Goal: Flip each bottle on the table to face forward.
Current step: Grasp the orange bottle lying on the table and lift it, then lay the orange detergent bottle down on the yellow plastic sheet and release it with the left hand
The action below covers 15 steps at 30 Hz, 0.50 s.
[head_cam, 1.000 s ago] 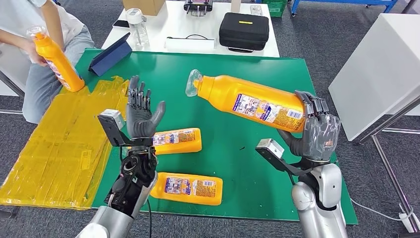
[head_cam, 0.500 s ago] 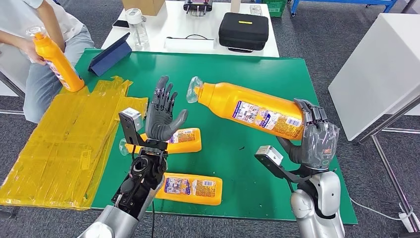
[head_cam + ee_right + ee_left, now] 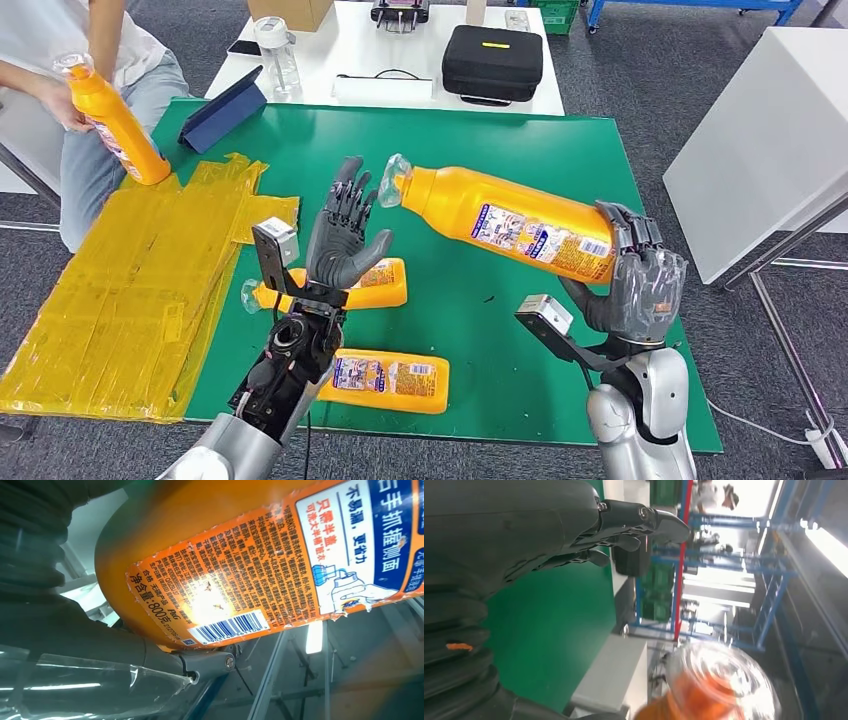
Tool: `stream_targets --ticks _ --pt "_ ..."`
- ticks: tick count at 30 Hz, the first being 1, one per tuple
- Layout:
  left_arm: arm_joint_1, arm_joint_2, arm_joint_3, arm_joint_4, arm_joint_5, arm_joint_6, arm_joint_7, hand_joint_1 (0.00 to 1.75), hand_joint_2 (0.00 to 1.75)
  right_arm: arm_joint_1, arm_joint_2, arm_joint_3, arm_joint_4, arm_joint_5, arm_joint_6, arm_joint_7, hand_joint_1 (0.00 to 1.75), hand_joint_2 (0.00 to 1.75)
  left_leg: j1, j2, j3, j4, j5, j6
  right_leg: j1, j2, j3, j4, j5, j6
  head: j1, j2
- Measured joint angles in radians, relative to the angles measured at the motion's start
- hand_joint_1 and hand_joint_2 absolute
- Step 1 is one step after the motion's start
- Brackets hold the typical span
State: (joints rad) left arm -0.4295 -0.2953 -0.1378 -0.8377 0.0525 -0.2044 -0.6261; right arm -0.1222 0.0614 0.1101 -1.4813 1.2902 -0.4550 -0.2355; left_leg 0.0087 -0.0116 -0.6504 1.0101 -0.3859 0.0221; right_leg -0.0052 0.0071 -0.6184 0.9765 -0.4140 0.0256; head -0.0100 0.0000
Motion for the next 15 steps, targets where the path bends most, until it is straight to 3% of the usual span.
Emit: stream_targets --ticks 15 --pt "0.011 -0.005 -0.032 -0.035 0.014 -0.067 0.02 0.0 1.75 0.029 0.006 -0.012 0.0 -0.059 0.046 -0.019 1.75 1.75 0.0 0.0 0.0 0.0 0.0 0.0 0.0 0.0 0.0 0.0 0.0 0.0 0.0 0.0"
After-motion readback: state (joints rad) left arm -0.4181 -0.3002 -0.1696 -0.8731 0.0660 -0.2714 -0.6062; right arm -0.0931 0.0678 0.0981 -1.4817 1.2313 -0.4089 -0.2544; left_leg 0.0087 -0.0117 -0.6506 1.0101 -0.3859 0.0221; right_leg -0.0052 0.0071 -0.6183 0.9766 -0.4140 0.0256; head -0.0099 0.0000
